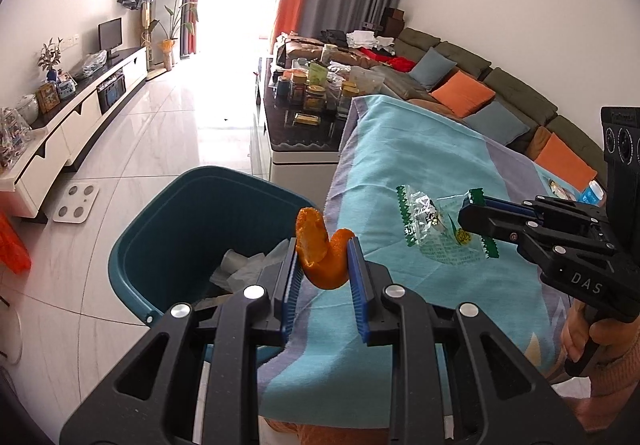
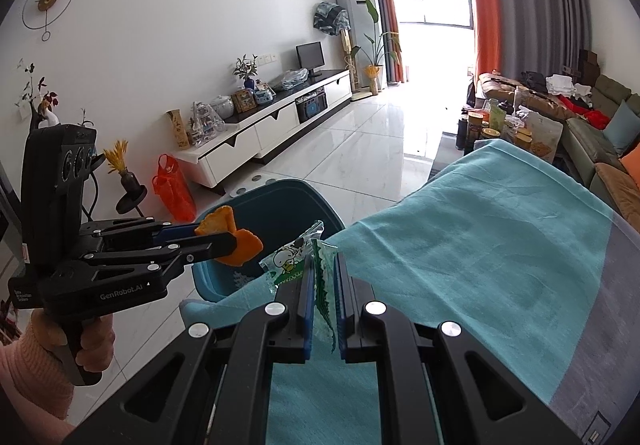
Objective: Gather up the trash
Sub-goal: 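Carry the orange peel and wrapper with both tools over the teal bin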
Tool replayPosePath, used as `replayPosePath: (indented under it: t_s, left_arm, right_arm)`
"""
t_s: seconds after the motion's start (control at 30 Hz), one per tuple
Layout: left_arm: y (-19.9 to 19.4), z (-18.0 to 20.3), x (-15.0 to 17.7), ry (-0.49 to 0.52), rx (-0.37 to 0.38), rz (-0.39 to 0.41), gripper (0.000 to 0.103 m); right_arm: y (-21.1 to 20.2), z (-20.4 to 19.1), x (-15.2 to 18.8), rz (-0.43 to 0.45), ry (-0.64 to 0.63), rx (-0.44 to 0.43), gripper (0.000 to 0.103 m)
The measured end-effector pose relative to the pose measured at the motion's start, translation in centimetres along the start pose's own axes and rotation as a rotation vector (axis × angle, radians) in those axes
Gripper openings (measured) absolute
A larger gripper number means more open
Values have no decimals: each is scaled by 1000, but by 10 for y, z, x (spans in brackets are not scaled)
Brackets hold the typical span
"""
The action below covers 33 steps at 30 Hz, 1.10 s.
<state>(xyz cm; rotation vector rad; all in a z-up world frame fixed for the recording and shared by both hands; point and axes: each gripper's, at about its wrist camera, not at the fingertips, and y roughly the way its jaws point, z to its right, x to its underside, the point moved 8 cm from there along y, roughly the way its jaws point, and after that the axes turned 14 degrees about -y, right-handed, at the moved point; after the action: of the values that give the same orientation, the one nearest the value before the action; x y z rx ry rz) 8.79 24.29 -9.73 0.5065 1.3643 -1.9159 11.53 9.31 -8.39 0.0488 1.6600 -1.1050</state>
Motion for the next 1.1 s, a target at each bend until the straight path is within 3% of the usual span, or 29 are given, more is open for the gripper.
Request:
replayPosePath:
  t_s: [1.1]
  left_arm:
    - [10, -44, -8, -65, -85, 5, 24]
  right_arm:
    - [45, -20, -28, -26, -18, -86, 8]
